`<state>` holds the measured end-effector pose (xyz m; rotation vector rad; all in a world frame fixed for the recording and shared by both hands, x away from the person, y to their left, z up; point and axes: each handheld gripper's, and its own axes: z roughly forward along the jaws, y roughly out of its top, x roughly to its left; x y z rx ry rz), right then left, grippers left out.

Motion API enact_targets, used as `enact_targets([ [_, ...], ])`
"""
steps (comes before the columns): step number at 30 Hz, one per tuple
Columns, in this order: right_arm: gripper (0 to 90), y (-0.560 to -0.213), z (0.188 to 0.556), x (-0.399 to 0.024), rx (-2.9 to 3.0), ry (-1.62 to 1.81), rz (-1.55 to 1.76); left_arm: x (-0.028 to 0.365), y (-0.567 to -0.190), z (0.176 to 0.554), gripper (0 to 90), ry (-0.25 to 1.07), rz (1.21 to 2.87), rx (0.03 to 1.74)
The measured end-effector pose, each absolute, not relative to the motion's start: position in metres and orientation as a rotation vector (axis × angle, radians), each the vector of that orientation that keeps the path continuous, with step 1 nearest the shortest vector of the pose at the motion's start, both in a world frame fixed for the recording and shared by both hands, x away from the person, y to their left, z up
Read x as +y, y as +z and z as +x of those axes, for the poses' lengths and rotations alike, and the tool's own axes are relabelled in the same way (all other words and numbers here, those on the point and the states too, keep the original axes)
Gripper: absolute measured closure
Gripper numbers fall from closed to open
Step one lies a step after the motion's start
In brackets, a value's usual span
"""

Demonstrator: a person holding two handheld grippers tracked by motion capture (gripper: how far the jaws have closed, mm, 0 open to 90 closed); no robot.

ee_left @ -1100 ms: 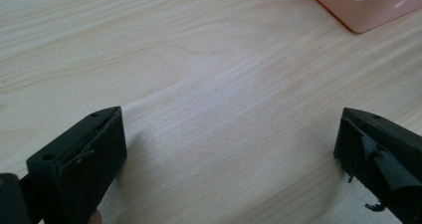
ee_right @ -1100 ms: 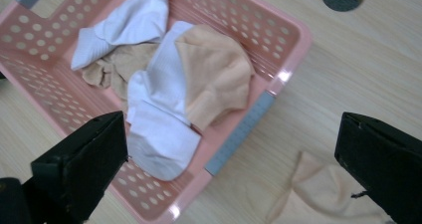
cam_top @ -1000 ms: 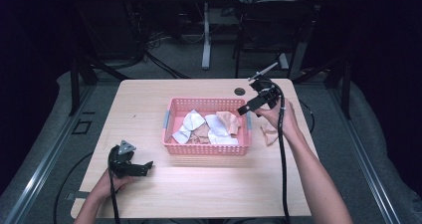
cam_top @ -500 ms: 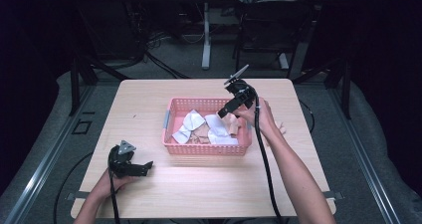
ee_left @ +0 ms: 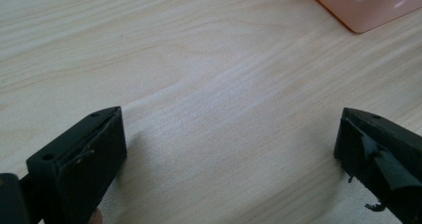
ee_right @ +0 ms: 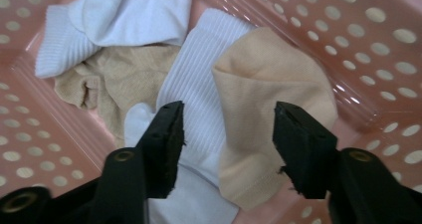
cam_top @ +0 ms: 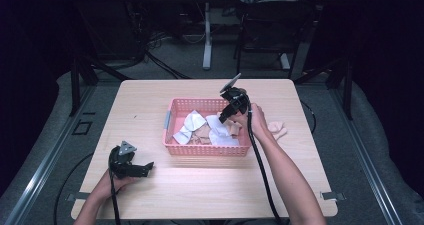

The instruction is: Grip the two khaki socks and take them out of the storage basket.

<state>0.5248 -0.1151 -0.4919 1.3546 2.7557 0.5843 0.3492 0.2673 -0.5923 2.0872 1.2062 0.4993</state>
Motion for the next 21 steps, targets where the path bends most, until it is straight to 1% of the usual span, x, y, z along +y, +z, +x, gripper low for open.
enact_targets([
  [1, 50.3, -0.493, 0.525, -0.114, 2.756, 0.572, 1.361, 0.267, -0.592, 0.349, 0.1, 0.499, 2.088, 1.206],
  [5, 53.0, -0.503, 0.527, -0.111, 2.758, 0.496, 1.361, 0.267, -0.592, 0.349, 0.1, 0.499, 2.087, 1.206],
  [8, 59.0, -0.51, 0.526, -0.108, 2.729, 0.477, 1.372, 0.267, -0.592, 0.349, 0.1, 0.499, 2.087, 1.206],
  [14, 82.2, -0.511, 0.529, -0.109, 2.738, 0.429, 1.349, 0.267, -0.592, 0.349, 0.1, 0.499, 2.087, 1.206],
  [15, 82.2, -0.511, 0.529, -0.109, 2.738, 0.429, 1.349, 0.267, -0.592, 0.349, 0.1, 0.499, 2.087, 1.206],
  [16, 85.3, -0.511, 0.528, -0.11, 2.729, 0.45, 1.369, 0.267, -0.592, 0.349, 0.1, 0.499, 2.088, 1.206],
  [21, 86.3, -0.507, 0.527, -0.115, 2.727, 0.47, 1.389, 0.267, -0.592, 0.349, 0.1, 0.5, 2.087, 1.205],
])
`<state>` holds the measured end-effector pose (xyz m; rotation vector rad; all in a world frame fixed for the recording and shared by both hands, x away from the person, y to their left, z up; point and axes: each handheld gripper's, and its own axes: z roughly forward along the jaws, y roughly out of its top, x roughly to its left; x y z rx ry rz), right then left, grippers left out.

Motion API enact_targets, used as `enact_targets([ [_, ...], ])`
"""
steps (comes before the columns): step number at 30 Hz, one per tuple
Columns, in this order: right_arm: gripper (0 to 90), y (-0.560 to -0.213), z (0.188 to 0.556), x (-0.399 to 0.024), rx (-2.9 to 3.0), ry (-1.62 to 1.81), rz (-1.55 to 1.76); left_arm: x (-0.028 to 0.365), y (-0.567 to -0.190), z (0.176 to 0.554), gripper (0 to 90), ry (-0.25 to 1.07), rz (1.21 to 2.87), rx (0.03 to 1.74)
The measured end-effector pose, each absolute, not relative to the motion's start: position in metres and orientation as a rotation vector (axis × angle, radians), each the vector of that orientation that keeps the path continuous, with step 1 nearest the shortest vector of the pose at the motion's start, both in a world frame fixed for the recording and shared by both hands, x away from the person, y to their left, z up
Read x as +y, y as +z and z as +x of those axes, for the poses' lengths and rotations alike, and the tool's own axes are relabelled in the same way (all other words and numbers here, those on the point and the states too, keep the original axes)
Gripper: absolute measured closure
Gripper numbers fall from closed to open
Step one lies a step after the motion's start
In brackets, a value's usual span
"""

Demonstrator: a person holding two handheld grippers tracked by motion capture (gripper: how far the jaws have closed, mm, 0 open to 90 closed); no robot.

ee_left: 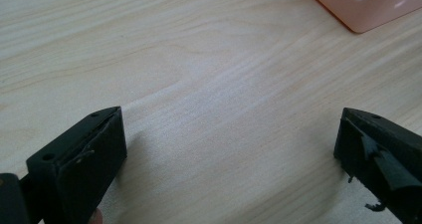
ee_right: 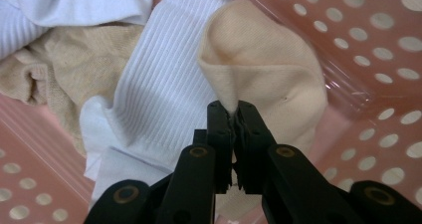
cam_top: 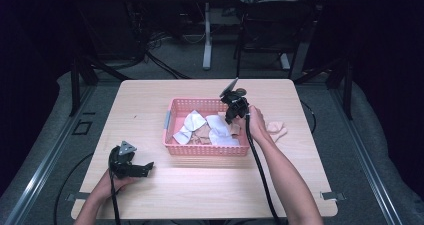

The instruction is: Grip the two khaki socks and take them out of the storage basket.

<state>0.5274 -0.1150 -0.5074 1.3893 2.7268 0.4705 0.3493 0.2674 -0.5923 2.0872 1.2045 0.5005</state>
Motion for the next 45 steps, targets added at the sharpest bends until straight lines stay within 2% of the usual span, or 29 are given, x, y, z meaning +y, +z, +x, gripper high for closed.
enact_targets([
  [45, 86.9, -0.411, 0.496, -0.138, 2.734, 0.748, 1.282, 0.267, -0.592, 0.349, 0.1, 0.499, 2.088, 1.206],
])
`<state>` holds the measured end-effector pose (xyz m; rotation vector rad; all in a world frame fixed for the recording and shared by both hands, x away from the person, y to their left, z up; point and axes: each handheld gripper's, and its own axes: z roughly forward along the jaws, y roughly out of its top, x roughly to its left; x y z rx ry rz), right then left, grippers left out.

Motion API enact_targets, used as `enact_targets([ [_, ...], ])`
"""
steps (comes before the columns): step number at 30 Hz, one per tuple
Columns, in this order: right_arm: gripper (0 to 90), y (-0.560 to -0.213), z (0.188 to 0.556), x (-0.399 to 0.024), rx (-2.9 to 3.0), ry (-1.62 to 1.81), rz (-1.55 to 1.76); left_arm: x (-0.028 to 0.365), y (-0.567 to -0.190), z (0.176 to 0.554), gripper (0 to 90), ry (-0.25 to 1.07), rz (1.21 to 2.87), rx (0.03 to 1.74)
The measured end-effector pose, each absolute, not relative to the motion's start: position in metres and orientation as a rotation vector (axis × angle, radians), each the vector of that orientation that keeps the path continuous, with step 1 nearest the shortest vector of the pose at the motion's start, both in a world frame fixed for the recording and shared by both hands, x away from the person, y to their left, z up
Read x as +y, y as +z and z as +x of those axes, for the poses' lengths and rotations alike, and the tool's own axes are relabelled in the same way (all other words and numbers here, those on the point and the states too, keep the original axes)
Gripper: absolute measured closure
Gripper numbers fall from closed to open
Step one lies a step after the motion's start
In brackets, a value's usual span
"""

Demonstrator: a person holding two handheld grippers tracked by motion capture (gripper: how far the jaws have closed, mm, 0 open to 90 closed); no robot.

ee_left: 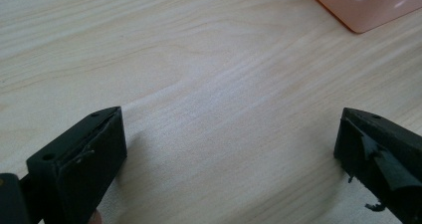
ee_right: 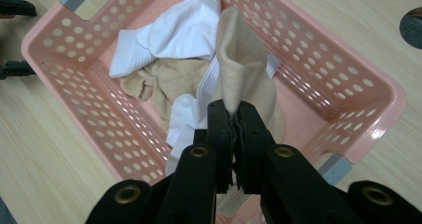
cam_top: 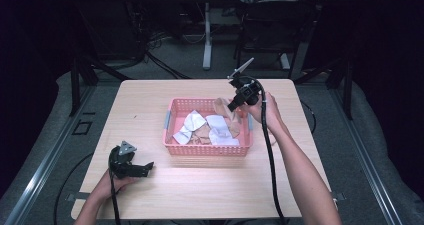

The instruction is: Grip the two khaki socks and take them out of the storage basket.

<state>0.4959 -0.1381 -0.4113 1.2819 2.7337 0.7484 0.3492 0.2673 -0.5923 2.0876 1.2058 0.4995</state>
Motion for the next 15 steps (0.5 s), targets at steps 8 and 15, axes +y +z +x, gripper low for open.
enact_targets([
  [8, 86.9, -0.395, 0.49, -0.144, 2.722, 0.785, 1.268, 0.267, -0.592, 0.349, 0.1, 0.499, 2.086, 1.207],
  [15, 86.9, -0.378, 0.483, -0.152, 2.705, 0.814, 1.254, 0.267, -0.592, 0.349, 0.1, 0.501, 2.085, 1.205],
])
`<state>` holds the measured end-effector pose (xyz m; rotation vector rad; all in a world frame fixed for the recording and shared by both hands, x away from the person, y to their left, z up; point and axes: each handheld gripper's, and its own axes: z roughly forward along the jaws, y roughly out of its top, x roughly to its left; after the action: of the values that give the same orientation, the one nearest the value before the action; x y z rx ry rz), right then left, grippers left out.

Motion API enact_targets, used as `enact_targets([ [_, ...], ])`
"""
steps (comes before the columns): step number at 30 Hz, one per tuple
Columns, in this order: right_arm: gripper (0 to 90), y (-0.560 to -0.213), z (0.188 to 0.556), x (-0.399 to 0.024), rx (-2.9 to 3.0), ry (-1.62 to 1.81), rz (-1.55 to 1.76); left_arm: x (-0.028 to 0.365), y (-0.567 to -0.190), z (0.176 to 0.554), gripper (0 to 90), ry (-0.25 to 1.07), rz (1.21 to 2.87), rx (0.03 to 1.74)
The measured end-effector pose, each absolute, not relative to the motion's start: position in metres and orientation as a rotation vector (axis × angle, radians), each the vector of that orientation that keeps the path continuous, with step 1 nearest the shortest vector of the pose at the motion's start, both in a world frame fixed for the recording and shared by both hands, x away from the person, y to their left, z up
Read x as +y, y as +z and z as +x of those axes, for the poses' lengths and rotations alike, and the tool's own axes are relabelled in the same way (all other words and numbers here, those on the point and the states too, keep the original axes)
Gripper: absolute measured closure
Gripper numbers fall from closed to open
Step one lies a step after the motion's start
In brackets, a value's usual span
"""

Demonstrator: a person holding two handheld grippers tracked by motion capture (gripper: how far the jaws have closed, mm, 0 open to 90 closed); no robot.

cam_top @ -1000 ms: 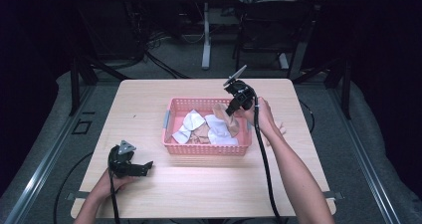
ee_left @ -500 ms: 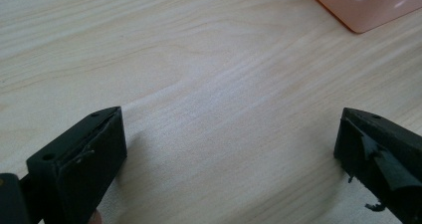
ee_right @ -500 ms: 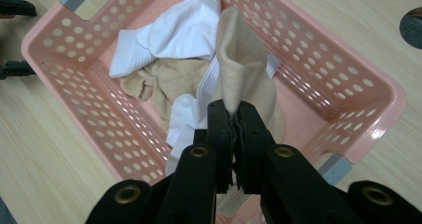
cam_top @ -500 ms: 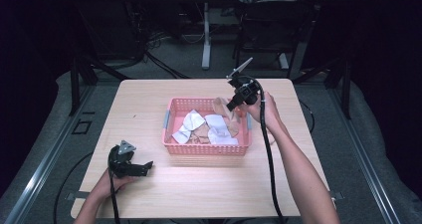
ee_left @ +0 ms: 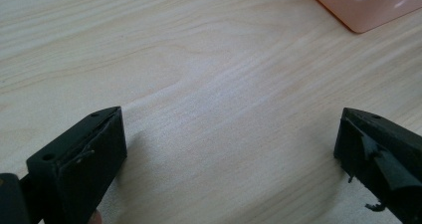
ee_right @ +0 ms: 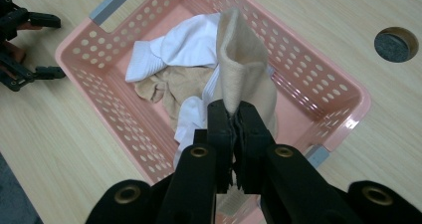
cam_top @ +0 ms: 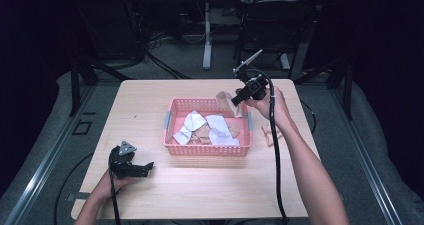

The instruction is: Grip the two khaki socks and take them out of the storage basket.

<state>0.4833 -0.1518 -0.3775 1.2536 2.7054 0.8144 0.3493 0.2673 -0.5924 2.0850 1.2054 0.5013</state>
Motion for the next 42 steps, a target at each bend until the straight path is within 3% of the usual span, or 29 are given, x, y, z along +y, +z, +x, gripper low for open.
enact_targets([
  [22, 86.9, -0.349, 0.459, -0.211, 2.608, 0.821, 1.304, 0.267, -0.592, 0.349, 0.1, 0.501, 2.087, 1.204],
  [34, 86.9, -0.356, 0.452, -0.257, 2.532, 0.797, 1.4, 0.267, -0.592, 0.349, 0.1, 0.5, 2.088, 1.206],
  [42, 86.9, -0.379, 0.448, -0.281, 2.486, 0.793, 1.49, 0.267, -0.592, 0.349, 0.1, 0.5, 2.088, 1.206],
])
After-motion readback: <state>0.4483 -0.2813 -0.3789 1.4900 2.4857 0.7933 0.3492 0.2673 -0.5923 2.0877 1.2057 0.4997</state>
